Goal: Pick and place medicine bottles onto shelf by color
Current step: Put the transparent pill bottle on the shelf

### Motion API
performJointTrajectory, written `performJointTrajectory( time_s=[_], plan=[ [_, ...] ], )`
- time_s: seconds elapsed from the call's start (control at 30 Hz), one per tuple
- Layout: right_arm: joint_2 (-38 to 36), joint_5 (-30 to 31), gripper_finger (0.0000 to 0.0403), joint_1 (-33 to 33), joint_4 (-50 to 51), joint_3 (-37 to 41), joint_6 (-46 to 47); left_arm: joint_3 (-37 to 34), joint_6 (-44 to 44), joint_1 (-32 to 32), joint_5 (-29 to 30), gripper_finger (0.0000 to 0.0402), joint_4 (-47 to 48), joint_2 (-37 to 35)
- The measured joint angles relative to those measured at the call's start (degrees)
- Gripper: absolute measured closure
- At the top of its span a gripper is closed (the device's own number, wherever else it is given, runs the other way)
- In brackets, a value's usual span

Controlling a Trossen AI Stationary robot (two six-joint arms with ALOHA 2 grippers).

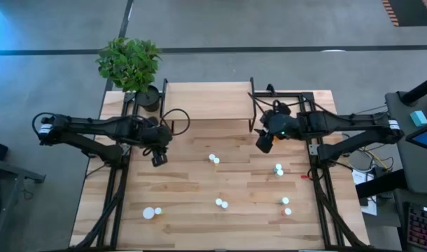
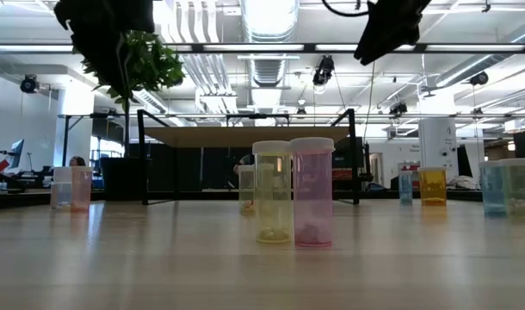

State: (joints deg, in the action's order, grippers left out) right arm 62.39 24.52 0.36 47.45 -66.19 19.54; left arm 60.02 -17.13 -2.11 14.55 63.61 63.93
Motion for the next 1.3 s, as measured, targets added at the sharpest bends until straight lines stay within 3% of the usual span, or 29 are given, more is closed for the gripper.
performJointTrajectory(
  time_s=[0.33,0.47,0.6,0.77,1.13,1.3],
  plan=[
    [3.9,-1.0,0.0214,0.0,0.1,0.0,2.4,0.3,-0.1,0.6,-0.9,0.0246,-0.2,2.4],
    [3.7,-2.0,0.0220,0.0,-0.2,0.0,2.8,-1.5,-0.8,0.6,-8.4,0.0246,0.2,0.0],
    [3.7,-2.0,0.0221,-0.1,-0.3,-0.1,4.0,-5.2,-6.3,0.4,-10.4,0.0246,0.3,-2.1],
    [3.8,3.4,0.0217,-0.1,-0.3,-0.1,6.7,-7.2,-10.2,0.5,-10.6,0.0246,0.3,-2.9],
    [4.0,2.5,0.0166,-0.2,0.0,-0.1,5.7,-8.5,-22.7,0.6,-9.8,0.0246,2.9,-2.7],
    [5.2,2.5,0.0148,-0.2,-0.1,-0.1,3.5,-10.9,-22.7,0.6,-11.2,0.0246,3.2,-2.6]
  ],
)
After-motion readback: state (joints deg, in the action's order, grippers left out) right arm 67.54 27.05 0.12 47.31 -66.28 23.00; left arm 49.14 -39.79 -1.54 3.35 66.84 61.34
